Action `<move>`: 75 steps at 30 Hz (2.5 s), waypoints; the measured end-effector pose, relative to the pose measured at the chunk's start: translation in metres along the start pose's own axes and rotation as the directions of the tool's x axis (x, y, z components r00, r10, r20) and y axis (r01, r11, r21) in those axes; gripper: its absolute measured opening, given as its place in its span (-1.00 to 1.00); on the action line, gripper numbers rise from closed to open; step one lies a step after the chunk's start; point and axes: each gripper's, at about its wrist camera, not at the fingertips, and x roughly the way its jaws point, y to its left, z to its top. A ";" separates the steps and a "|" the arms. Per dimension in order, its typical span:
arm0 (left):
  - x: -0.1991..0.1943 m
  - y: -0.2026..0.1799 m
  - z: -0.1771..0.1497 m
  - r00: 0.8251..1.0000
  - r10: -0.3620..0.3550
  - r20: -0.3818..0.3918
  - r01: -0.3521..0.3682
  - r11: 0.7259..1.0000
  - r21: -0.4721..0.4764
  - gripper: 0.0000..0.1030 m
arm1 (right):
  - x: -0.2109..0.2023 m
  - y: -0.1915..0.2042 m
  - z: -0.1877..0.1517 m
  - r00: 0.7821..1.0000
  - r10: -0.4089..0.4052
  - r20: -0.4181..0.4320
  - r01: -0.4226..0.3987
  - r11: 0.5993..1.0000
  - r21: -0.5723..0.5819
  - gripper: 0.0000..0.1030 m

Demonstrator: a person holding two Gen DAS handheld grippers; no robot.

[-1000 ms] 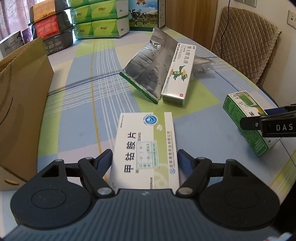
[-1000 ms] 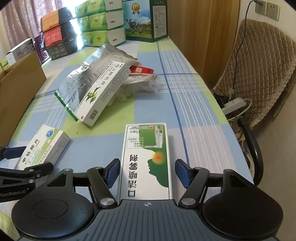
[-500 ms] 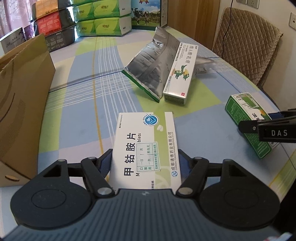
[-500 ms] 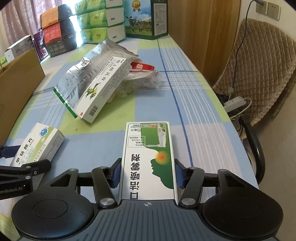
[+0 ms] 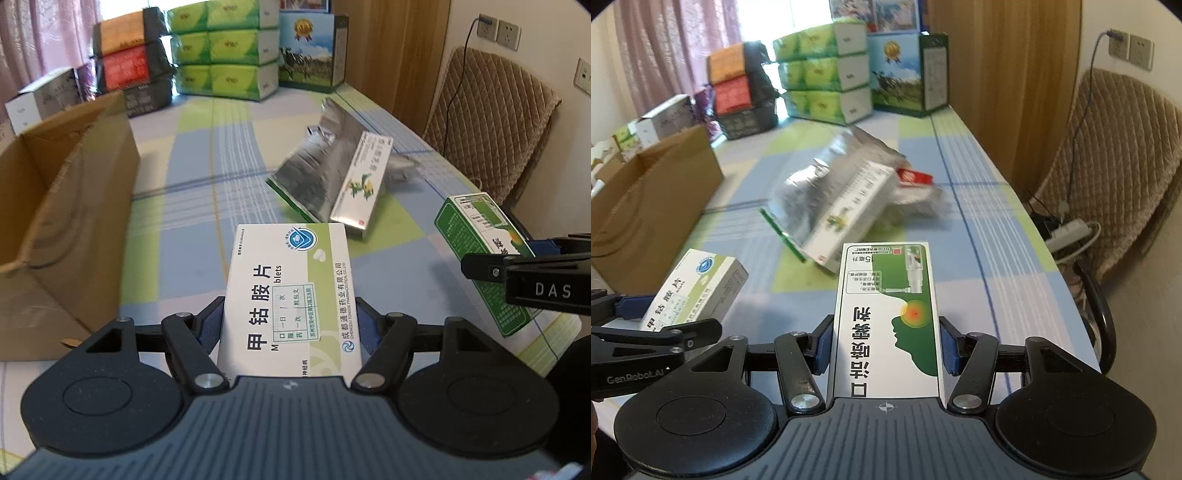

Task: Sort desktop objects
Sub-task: 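Carry both medicine boxes with both tools over the cardboard box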

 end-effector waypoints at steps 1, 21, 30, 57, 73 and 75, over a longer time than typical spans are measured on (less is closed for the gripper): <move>-0.005 0.002 0.001 1.000 0.003 0.006 -0.003 1.000 -0.004 0.30 | -0.003 0.004 0.000 1.000 0.006 0.006 -0.006 1.000 -0.007 0.03; -0.085 0.055 -0.004 0.992 0.101 0.074 -0.095 0.992 -0.079 0.30 | -0.041 0.081 0.008 0.990 0.125 0.063 -0.116 0.985 -0.126 0.03; -0.108 0.078 -0.011 0.987 0.131 0.096 -0.119 0.985 -0.124 0.30 | -0.045 0.113 0.005 0.984 0.169 0.052 -0.158 0.971 -0.178 0.03; -0.138 0.203 0.002 0.965 0.245 0.092 -0.228 0.961 -0.159 0.30 | -0.019 0.241 0.053 0.943 0.334 0.021 -0.321 0.921 -0.219 0.03; -0.116 0.264 0.027 0.959 0.266 0.092 -0.247 0.952 -0.179 0.30 | 0.026 0.293 0.093 0.937 0.350 -0.006 -0.345 0.921 -0.178 0.03; -0.112 0.270 0.029 0.960 0.267 0.088 -0.249 0.952 -0.178 0.30 | 0.033 0.295 0.097 0.937 0.350 -0.012 -0.347 0.922 -0.172 0.03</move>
